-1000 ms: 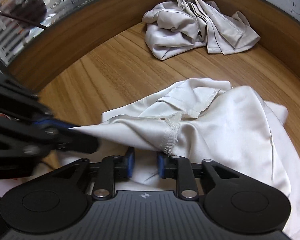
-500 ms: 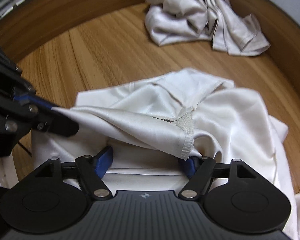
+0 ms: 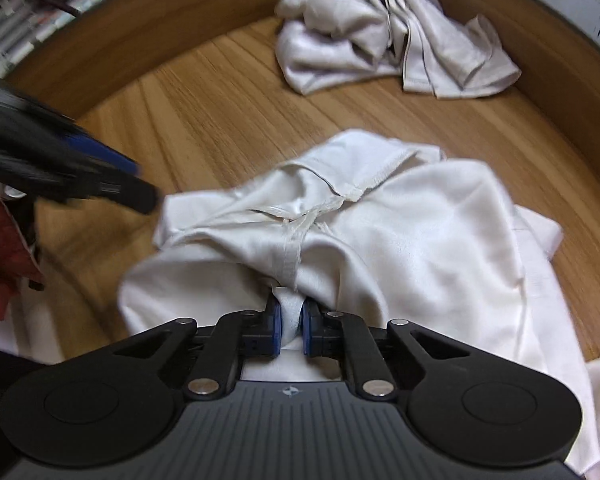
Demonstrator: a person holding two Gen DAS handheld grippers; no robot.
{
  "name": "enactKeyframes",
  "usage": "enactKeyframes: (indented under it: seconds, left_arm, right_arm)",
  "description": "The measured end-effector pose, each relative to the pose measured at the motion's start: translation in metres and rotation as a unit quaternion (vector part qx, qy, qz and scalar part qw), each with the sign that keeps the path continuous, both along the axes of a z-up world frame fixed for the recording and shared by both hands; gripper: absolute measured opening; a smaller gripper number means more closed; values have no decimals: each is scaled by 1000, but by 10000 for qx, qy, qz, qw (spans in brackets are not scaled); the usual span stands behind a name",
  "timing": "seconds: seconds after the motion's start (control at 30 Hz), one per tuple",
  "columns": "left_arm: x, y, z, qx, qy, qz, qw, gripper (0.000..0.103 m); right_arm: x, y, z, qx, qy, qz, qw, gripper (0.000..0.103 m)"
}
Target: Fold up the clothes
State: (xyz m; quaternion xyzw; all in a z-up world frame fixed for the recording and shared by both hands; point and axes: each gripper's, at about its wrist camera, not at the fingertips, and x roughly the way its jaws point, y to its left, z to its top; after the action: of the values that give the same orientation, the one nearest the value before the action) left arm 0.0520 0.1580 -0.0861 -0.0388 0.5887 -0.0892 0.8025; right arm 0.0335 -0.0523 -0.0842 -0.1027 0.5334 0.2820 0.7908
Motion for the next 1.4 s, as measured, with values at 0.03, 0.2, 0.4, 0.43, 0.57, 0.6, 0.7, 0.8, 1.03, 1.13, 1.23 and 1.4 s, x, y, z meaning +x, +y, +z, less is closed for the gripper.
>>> enactKeyframes:
  seconds: [0.03,0.2,0.4,0.43,0.57,0.6,0.7,0.8,1.03,1.13,1.23,1.4]
  left_arm:
    - [2,-3,-3,6,16,-53,10000,41]
    - [10,-24,4,-288,-90,-395,9988,44]
    - [19,-60,14,-486,-173,-777,9956,46]
    - [20,-66,16,-524,-179,-859,9948,47]
    - [22,-95,21,-545,-235,-1284,9899,50]
    - [22,-102,21,-541,-243,-1374,9887,50]
    - [20,-119,23,-498,-243,-1591,9857,50]
    - [17,-135,26,-515,-248,-1793,9821,50]
    - [0,-168,43,-723,-298,-2273,9707,50]
    - [-13,-184,55,-945,-325,-2540,9620,50]
    - [-27,-202,67,-1107,-316,-2811,9528,51]
    - [-45,-229,77,-1413,-147,-3119,9394,51]
  right_arm:
    - [-4,-5,7,49,-3,-11,10000,6]
    - [-22,-33,40,239,-79,-196,9995,3]
    - [-45,-76,69,430,-175,-791,9958,3]
    - [-49,-84,72,464,-187,-899,9947,3]
    - [-70,-118,86,485,-243,-1372,9891,3]
    - [-75,-127,89,491,-245,-1500,9872,3]
    - [-94,-152,98,496,-298,-1904,9800,3]
    - [-114,-180,109,513,-423,-2352,9697,3]
    - [-147,-247,108,621,-503,-3602,9295,3]
    - [-153,-253,94,559,-417,-3748,9245,3]
    - [-155,-251,81,505,-367,-3737,9255,3]
    - [-154,-234,68,494,-360,-3470,9359,4]
